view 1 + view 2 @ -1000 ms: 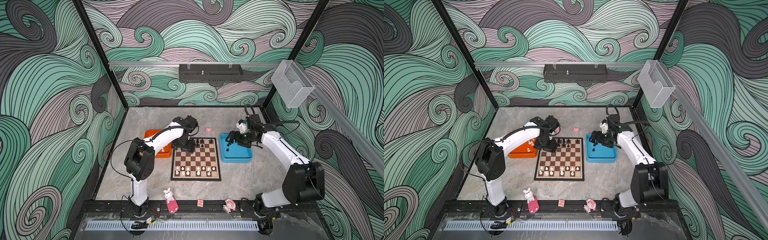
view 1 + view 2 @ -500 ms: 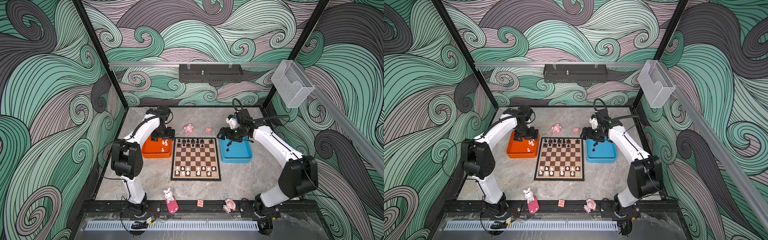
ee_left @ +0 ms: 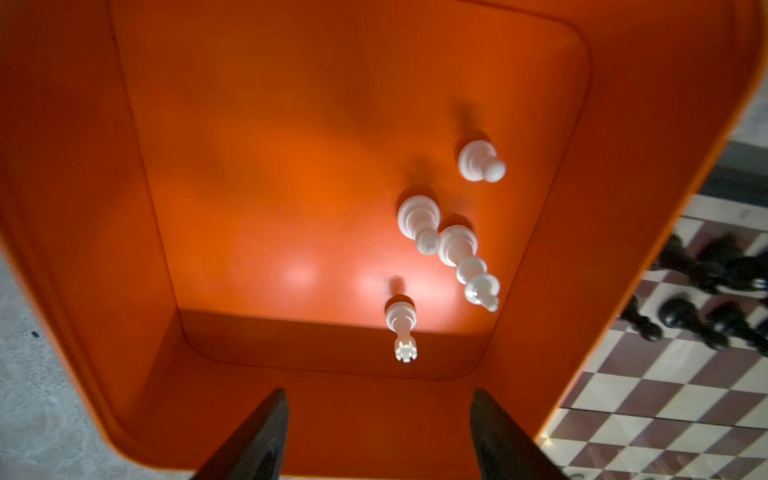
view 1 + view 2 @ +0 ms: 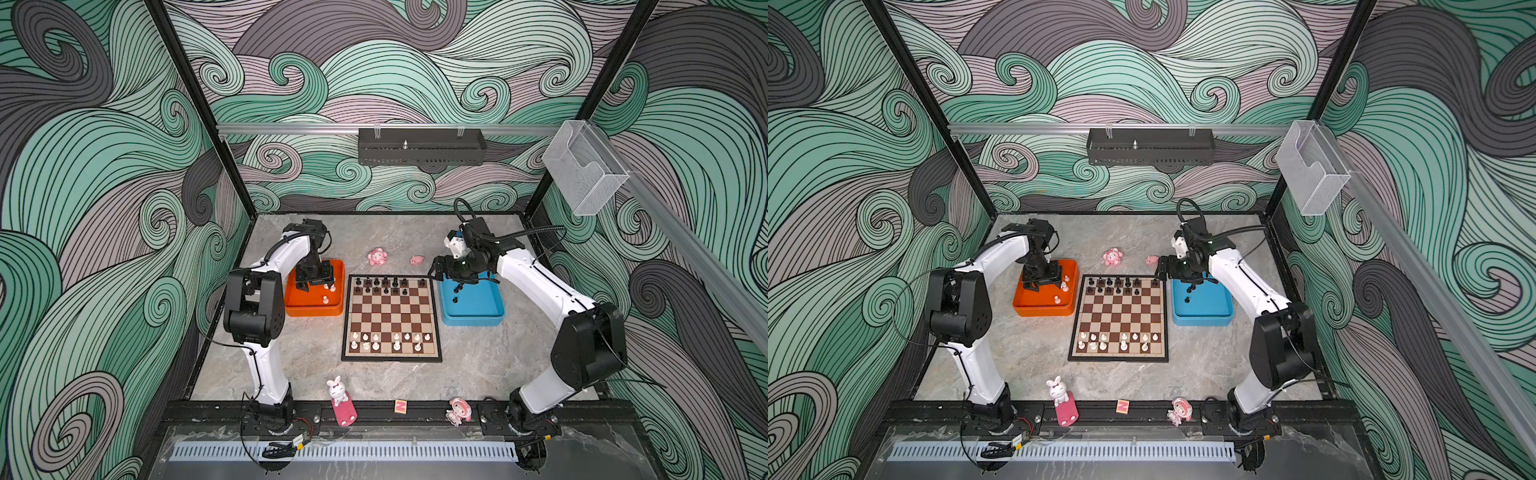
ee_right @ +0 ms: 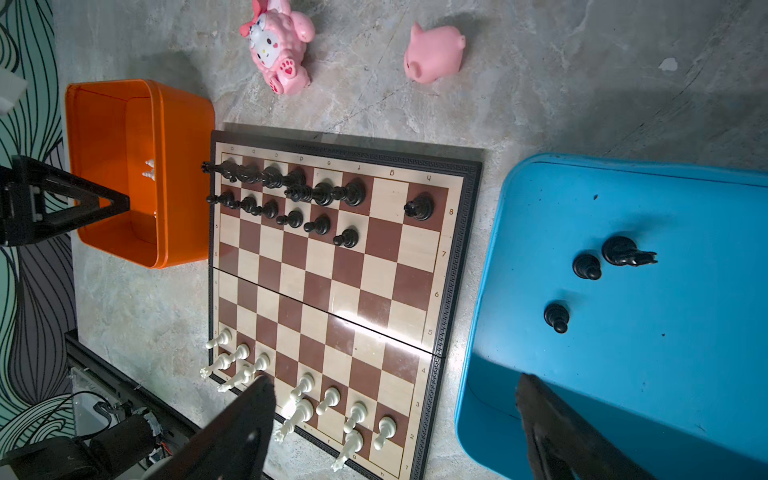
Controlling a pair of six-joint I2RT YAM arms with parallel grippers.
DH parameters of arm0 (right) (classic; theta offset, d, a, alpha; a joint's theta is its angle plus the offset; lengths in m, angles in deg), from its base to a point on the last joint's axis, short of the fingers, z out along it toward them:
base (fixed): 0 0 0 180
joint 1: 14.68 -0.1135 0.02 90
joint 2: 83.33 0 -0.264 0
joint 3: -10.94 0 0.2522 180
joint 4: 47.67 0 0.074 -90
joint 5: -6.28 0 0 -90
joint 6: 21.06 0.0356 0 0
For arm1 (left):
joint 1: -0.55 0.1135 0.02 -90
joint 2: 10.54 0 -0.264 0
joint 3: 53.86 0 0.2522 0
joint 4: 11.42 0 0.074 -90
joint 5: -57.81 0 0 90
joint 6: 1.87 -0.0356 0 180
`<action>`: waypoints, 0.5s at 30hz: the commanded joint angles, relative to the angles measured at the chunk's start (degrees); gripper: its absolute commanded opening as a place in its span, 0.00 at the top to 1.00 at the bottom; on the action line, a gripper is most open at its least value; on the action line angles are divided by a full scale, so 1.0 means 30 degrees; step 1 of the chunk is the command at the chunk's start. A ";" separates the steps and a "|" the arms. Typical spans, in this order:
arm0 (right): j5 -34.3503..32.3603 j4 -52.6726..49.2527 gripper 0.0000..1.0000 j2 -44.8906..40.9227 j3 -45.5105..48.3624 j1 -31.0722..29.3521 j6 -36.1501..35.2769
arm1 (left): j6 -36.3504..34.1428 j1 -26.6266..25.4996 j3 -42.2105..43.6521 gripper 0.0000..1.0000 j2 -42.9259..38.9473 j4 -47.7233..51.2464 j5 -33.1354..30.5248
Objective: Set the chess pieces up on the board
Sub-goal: 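Open the left gripper and move it back over the orange bin, then lower the left gripper into the orange bin toward a white piece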
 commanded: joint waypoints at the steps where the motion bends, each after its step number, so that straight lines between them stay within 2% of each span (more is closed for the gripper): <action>1: -0.0235 -0.0324 0.09 0.0577 -0.0022 0.0087 -0.0319 | -0.0045 0.0004 -0.0120 0.37 0.0488 -0.0341 0.0209; 5: -0.0104 -0.0321 0.08 0.1041 -0.0168 0.0271 -0.0524 | -0.0120 -0.0002 -0.0063 0.47 0.0699 -0.0446 0.0180; 15: 0.0306 -0.0152 0.08 0.1686 -0.0271 0.0905 -0.0818 | -0.0341 -0.0508 0.0430 0.50 0.1517 -0.0797 -0.0202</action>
